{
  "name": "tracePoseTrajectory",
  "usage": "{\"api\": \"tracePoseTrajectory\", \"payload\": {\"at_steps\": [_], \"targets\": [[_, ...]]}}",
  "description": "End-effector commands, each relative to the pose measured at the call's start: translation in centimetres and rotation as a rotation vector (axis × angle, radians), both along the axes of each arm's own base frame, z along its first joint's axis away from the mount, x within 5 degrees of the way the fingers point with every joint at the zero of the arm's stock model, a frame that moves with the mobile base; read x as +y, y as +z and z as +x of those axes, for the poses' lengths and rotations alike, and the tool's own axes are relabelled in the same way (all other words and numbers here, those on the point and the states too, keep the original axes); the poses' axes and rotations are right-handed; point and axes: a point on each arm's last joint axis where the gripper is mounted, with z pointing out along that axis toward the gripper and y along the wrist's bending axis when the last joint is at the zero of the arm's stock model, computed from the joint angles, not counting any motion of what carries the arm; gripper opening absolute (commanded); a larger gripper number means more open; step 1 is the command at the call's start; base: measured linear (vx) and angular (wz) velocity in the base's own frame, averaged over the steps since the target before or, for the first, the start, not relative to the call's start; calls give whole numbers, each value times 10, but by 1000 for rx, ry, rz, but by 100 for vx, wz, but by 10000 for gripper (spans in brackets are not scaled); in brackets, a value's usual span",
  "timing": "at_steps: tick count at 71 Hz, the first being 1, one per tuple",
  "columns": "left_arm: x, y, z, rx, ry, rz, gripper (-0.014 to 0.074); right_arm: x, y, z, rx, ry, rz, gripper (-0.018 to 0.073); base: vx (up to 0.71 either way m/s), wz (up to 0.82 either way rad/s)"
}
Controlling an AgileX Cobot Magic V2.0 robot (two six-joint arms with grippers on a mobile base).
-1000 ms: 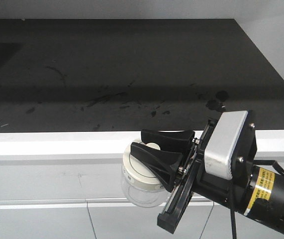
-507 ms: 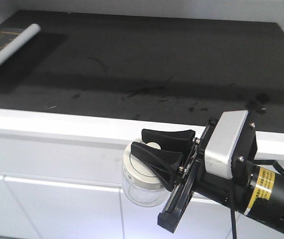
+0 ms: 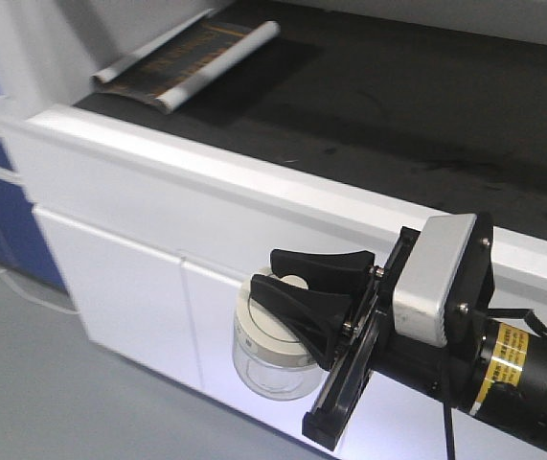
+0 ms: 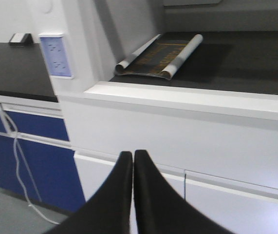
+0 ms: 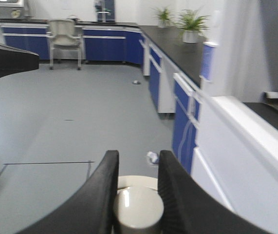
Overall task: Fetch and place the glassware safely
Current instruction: 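Drive the base away from the bench carrying the jar in the right gripper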
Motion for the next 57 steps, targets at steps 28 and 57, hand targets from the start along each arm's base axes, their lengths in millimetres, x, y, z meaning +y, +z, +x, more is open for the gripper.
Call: {"api": "tracePoseTrajectory", "payload": {"at_steps": [28,57], "targets": [[-1,14,1,-84,-5,-13,-7,1,24,-4,-75,39,116,-4,-12,51],[-1,14,1,-84,-5,-13,-7,1,24,-4,-75,39,116,-4,-6,58]]}}
